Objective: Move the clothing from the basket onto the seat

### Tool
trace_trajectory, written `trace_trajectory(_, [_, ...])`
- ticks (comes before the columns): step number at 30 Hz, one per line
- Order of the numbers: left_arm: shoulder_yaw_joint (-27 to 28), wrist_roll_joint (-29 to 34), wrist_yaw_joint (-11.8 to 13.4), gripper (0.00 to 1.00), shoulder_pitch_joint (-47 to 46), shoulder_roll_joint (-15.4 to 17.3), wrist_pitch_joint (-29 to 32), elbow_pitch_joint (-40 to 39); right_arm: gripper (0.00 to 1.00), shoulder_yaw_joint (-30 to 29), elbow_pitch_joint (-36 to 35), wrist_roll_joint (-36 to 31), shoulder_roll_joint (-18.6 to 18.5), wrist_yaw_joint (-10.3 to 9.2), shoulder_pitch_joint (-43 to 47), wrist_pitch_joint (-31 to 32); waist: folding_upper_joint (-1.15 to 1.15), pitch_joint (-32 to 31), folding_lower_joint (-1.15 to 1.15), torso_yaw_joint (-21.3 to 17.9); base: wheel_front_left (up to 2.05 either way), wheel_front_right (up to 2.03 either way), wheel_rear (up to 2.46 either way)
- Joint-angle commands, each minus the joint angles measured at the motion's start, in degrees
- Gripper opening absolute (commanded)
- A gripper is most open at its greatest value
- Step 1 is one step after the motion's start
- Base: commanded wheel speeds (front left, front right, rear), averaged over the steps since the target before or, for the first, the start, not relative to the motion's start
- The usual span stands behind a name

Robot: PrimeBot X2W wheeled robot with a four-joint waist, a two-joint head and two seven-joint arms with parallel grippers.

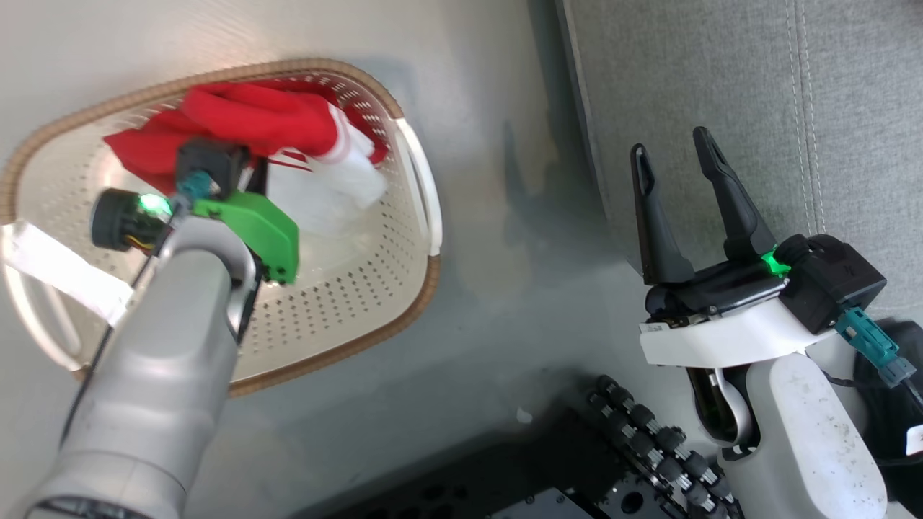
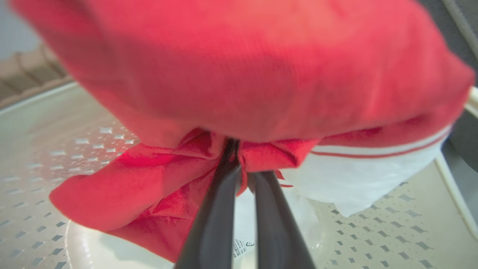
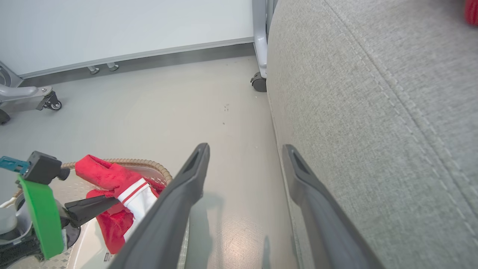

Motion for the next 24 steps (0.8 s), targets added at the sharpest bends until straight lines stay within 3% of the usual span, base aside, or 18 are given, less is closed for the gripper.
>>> trace_trajectory(1, [0.48,0.43,0.51,0.00,1.71,-0.08,-0.17,-1.86,1.00,-0.25,-0.06,-0.57,-0.40,-0.06,0.53,0.16,0.00,-3.43,0.00,2.67,0.00,0.00,0.00])
trace_trajectory(24, [10.79,7.59,0.55,0.00,25.55,-2.55,-0.11,-34.41,1.00,-3.62,-3.56,-3.12,-2.95,-0.06,6.84,6.97,0.00,-24.19,0.00,11.28,0.00,0.00,0.00])
